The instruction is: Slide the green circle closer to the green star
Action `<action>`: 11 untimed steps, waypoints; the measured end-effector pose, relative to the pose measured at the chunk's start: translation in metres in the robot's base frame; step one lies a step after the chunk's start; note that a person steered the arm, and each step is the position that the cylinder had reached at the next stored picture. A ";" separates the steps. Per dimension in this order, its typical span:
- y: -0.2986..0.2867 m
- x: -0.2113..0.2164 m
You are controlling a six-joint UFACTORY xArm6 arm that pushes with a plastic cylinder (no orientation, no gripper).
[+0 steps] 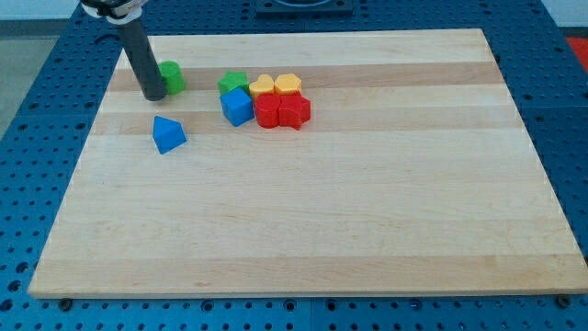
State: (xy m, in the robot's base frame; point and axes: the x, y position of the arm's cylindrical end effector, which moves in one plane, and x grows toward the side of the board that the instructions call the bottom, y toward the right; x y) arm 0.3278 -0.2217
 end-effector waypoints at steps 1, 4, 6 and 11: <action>-0.014 0.000; 0.039 -0.064; 0.028 -0.054; 0.059 -0.076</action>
